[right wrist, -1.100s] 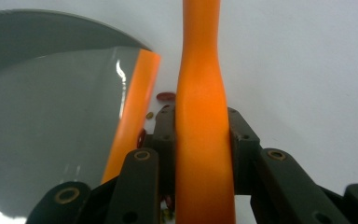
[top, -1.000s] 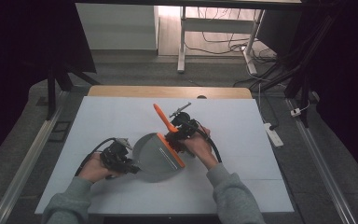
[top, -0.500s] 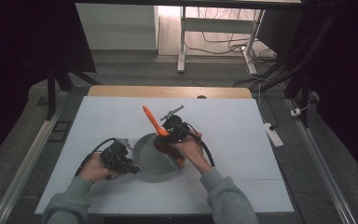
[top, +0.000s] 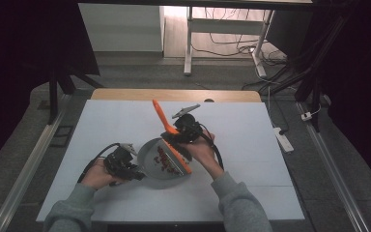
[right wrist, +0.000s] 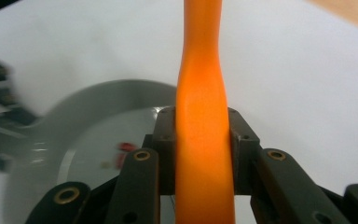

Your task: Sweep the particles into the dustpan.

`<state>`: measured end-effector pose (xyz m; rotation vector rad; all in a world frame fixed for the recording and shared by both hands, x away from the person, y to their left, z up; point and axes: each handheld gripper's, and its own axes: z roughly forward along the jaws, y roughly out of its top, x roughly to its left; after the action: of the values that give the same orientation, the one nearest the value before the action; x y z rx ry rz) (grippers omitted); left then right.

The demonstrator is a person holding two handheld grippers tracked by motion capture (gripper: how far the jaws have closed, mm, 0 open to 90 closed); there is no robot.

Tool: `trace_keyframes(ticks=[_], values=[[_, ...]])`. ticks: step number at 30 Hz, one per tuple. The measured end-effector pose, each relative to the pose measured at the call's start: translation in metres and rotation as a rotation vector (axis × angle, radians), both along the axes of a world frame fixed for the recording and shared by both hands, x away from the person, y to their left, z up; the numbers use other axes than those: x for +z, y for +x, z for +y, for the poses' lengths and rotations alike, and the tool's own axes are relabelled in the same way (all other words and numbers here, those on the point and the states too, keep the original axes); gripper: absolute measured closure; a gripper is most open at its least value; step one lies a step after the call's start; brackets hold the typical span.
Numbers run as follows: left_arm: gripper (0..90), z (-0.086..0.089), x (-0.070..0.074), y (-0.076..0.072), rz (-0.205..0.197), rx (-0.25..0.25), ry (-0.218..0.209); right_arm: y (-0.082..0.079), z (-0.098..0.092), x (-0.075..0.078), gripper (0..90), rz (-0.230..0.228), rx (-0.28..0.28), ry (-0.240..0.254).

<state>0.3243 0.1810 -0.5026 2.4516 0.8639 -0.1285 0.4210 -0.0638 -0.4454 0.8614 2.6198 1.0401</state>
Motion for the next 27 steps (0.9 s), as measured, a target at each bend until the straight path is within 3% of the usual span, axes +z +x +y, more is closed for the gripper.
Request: trace_keyframes(ticks=[4, 11, 19, 27], values=[[61.9, 0.0, -0.001, 0.0, 0.003, -0.002, 0.001, 0.015, -0.016, -0.004, 70.4, 0.003, -0.068, -0.024], [61.9, 0.0, -0.002, 0.001, 0.009, -0.002, -0.001, 0.033, -0.019, -0.018, 70.4, 0.025, -0.117, -0.074], [61.9, 0.001, -0.002, 0.001, 0.008, 0.001, -0.009, 0.045, 0.006, -0.032, 70.5, 0.054, -0.108, -0.156], [61.9, 0.001, -0.002, 0.001, 0.007, 0.0, -0.011, 0.036, 0.024, -0.033, 70.5, 0.051, -0.053, -0.189]])
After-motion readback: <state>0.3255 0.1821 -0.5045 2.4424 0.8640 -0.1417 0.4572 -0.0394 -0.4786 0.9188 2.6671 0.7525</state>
